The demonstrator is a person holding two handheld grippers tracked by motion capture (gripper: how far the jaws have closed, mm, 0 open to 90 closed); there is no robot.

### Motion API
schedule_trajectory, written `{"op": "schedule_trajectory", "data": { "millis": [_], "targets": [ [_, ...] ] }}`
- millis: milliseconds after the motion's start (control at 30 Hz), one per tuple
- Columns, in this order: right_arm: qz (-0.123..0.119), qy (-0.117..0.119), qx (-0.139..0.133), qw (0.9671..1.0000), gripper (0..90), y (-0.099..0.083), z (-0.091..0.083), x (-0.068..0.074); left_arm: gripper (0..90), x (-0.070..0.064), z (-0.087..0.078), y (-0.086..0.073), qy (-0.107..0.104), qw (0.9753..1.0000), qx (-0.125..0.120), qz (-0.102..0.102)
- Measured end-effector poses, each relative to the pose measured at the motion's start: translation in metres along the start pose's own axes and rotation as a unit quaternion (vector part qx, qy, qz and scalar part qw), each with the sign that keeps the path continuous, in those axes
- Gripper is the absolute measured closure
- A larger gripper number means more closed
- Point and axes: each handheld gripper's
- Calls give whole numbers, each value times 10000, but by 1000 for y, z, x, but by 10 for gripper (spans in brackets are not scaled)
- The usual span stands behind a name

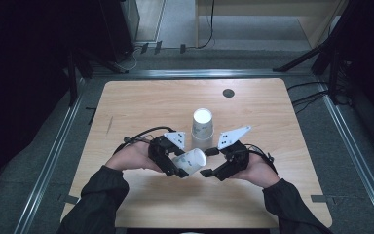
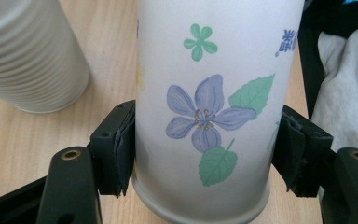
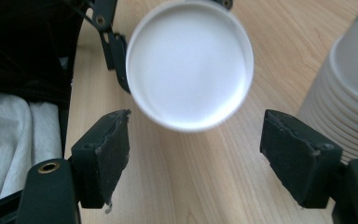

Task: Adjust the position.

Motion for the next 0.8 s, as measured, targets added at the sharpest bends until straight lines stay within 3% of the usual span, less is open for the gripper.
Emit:
{"op": "schedule_trajectory", "data": {
  "millis": [400,533,600,800],
  "targets": [
    [-221,140,157,9995,263,4,15,7,305,-7,18,4,-188,9996,135,183],
    [-228,166,207,9994,287,5,17,7,305,-7,19,5,-155,9996,150,203],
    [-234,255,242,9991,342,5,17,8,304,-7,19,5,-124,9996,147,205],
    [-252,269,280,9989,351,6,15,9,289,-6,18,3,-177,9994,77,282]
  ]
}}
Point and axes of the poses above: each handheld gripper's, and its own axes: z roughly forward along the jaws, y roughly out of its top, x roughly to its left
